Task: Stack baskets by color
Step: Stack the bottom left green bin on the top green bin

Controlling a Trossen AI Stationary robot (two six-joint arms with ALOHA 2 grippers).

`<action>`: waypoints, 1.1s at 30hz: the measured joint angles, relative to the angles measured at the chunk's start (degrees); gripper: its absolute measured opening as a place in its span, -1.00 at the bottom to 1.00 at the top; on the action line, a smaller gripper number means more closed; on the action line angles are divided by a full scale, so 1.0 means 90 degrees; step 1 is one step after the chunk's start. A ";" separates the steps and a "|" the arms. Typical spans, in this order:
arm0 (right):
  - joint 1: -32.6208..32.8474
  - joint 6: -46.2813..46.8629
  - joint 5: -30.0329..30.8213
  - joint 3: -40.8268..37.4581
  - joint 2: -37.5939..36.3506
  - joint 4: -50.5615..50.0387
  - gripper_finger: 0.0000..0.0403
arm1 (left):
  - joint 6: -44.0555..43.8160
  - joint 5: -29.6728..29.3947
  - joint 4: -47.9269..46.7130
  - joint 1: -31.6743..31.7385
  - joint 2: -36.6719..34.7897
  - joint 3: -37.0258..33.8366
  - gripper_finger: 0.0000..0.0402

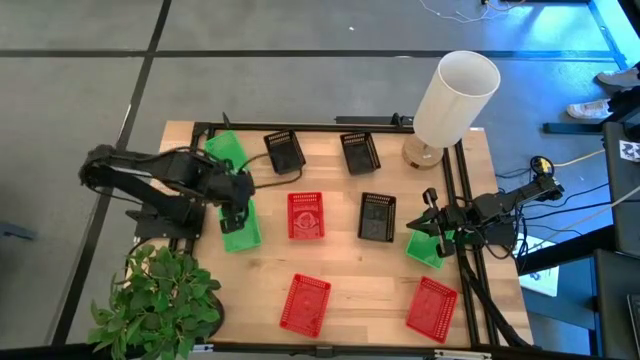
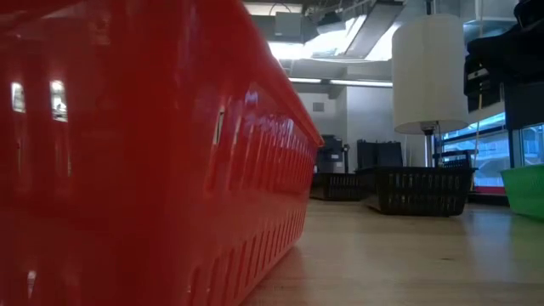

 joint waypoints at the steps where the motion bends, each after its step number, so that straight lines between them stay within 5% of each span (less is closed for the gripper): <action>1: 0.0000 0.0000 -0.0001 0.0000 0.0003 0.0004 -0.93 | 0.0113 0.0078 0.0062 0.0008 0.0033 -0.0122 -0.38; 7: 0.0001 0.0000 0.0001 0.0000 0.0014 -0.0003 -0.93 | 0.0858 0.0440 0.0710 0.0004 0.0070 -0.1203 -0.40; 22: 0.0000 0.0000 0.0001 0.0000 0.0002 -0.0003 -0.93 | 0.0896 -0.0182 0.1707 0.0456 0.0038 -0.3175 -0.41; 33: 0.0001 0.0000 0.0001 0.0000 0.0002 -0.0006 -0.93 | 0.1059 -0.0098 0.2239 0.1039 0.0036 -0.3570 -0.41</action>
